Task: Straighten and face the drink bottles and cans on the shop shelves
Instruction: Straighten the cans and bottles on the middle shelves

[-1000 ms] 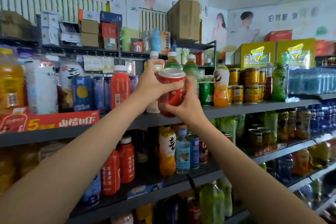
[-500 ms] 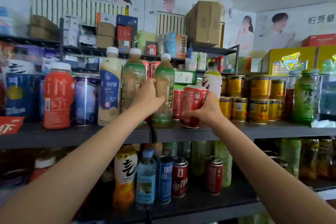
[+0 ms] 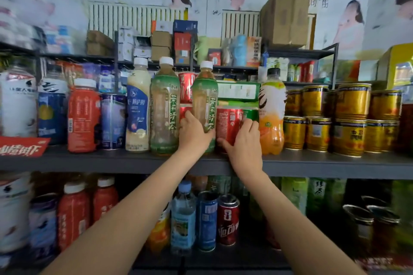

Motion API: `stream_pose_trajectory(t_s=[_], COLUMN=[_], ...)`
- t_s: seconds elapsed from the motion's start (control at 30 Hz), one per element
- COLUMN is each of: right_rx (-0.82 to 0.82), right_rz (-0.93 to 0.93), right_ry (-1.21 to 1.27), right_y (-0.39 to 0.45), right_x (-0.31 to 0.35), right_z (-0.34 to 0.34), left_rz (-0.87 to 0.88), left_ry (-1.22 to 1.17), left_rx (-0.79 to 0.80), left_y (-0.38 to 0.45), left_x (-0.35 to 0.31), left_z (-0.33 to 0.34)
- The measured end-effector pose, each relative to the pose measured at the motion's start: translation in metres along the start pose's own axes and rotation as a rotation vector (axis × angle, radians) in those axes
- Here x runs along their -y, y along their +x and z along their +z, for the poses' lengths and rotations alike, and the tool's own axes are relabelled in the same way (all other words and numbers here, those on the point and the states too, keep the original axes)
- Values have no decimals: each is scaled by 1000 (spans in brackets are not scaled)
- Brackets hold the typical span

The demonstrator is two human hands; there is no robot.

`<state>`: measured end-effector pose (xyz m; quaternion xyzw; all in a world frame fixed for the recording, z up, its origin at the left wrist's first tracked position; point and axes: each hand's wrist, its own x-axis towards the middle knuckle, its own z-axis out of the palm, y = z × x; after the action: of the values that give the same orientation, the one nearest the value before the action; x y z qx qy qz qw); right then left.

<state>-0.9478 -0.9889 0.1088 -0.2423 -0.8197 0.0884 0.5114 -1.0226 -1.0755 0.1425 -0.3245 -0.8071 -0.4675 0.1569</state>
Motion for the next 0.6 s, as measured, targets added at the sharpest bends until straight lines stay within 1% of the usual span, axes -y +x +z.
stream_pose_trajectory(t_s=[0.13,0.27,0.37,0.5,0.6], right_rx=[82,101,112,112,134], right_rz=[-20,-34,-34,-79,-72], right_ry=[15,-36,-24,-17,3], right_y=[3,4,3,1,3], right_x=[-3,-2,-3,-1,-2], right_z=[1,2,0,-1,-1], left_rz=[-19,14,13,-28,-44], left_ry=[101,179,215,173,135], left_rx=[-14,-10,-15,-2,11], left_y=[-2,-6,-8,-10,-11], left_x=[-1,-4,-5,-7,-6], left_z=[-1,-8,-14,-19,-23])
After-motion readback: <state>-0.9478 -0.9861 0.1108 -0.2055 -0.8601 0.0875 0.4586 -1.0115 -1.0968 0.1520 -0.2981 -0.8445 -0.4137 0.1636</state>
